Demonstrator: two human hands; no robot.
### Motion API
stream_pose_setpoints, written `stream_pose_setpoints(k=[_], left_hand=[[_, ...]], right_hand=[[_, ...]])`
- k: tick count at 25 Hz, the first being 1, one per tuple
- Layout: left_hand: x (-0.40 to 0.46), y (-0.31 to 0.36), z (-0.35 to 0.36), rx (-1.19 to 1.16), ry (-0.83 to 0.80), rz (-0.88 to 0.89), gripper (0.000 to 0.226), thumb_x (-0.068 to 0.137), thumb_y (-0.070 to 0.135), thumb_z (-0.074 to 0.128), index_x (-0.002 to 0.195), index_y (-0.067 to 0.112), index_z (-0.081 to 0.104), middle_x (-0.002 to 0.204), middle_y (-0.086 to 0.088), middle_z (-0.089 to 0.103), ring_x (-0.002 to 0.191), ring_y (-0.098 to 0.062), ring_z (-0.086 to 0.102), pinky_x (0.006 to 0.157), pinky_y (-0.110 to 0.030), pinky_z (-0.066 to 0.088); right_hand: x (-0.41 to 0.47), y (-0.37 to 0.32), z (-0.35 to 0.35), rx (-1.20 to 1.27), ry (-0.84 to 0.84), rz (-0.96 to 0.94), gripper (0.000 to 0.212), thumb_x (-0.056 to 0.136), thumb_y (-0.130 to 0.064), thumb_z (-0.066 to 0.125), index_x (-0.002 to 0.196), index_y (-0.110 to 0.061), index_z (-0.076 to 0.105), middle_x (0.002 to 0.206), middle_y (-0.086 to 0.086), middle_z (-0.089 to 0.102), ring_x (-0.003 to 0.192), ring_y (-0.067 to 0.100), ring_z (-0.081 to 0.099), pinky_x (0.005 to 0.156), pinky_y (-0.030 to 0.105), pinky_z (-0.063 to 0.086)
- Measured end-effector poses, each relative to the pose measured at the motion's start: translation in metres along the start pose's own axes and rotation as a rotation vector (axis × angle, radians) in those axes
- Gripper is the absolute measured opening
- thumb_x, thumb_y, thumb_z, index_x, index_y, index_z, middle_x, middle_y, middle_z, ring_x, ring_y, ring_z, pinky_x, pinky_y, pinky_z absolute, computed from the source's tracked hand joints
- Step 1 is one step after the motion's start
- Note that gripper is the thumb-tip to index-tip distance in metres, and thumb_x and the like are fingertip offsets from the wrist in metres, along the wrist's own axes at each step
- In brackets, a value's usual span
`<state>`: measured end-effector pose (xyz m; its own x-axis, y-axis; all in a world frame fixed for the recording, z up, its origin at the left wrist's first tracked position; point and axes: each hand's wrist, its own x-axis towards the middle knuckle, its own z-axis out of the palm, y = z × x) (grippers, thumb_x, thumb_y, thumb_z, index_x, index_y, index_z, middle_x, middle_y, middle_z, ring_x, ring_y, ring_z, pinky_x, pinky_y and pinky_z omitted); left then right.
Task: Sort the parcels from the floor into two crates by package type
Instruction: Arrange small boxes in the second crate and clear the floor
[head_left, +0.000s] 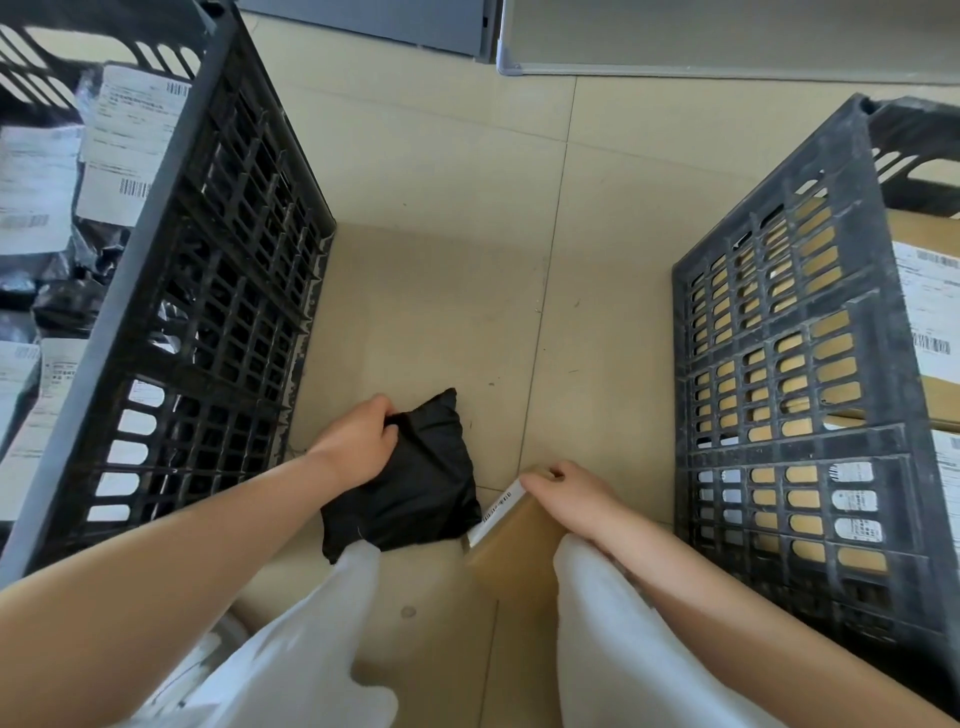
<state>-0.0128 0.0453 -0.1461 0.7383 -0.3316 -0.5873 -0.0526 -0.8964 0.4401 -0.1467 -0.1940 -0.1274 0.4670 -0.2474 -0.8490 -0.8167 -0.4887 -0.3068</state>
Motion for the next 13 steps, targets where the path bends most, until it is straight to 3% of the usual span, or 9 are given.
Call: stream_pose_setpoints(k=[2, 4, 7, 11, 13], left_hand=[[0.002, 0.003, -0.002, -0.031, -0.037, -0.017, 0.028, 0.102, 0.027, 0.045, 0.127, 0.015, 0.051, 0.11, -0.006, 0.061, 0.094, -0.022, 0.06, 0.083, -0.039, 0.052], [0.001, 0.007, 0.001, -0.038, -0.047, -0.005, 0.041, 0.101, 0.028, 0.047, 0.14, 0.014, 0.044, 0.129, -0.009, 0.057, 0.112, -0.026, 0.057, 0.097, -0.042, 0.049], [-0.006, 0.019, 0.007, 0.034, 0.075, 0.069, 0.056, 0.1, 0.031, 0.05, 0.151, 0.015, 0.032, 0.151, -0.008, 0.041, 0.139, -0.027, 0.036, 0.116, -0.041, 0.03], [-0.017, 0.041, 0.011, 0.064, 0.258, 0.16, 0.045, 0.099, 0.031, 0.05, 0.142, 0.021, 0.042, 0.143, -0.001, 0.043, 0.139, -0.021, 0.03, 0.117, -0.038, 0.021], [-0.021, 0.052, 0.009, 0.04, 0.273, 0.183, 0.04, 0.099, 0.032, 0.049, 0.138, 0.023, 0.046, 0.138, 0.003, 0.044, 0.136, -0.018, 0.032, 0.117, -0.038, 0.023]], right_hand=[[0.001, 0.0, -0.004, 0.054, 0.021, 0.025, 0.066, 0.093, -0.057, 0.049, 0.145, -0.017, 0.049, 0.143, 0.005, 0.055, 0.125, 0.024, 0.053, 0.101, 0.036, 0.044], [-0.001, 0.0, -0.007, 0.095, 0.022, 0.036, 0.049, 0.094, -0.054, 0.049, 0.125, -0.018, 0.057, 0.128, 0.004, 0.061, 0.112, 0.022, 0.056, 0.098, 0.036, 0.046], [-0.007, -0.003, -0.019, 0.227, 0.031, 0.03, 0.03, 0.097, -0.052, 0.049, 0.11, -0.025, 0.051, 0.107, -0.002, 0.058, 0.101, 0.019, 0.055, 0.089, 0.035, 0.046], [-0.011, -0.007, -0.042, 0.442, 0.058, 0.043, 0.041, 0.092, -0.059, 0.05, 0.114, -0.026, 0.062, 0.109, 0.002, 0.066, 0.1, 0.022, 0.063, 0.096, 0.042, 0.051], [-0.013, -0.008, -0.048, 0.573, 0.094, 0.009, 0.047, 0.083, -0.065, 0.053, 0.114, -0.031, 0.064, 0.111, 0.001, 0.069, 0.103, 0.023, 0.065, 0.099, 0.048, 0.051]])
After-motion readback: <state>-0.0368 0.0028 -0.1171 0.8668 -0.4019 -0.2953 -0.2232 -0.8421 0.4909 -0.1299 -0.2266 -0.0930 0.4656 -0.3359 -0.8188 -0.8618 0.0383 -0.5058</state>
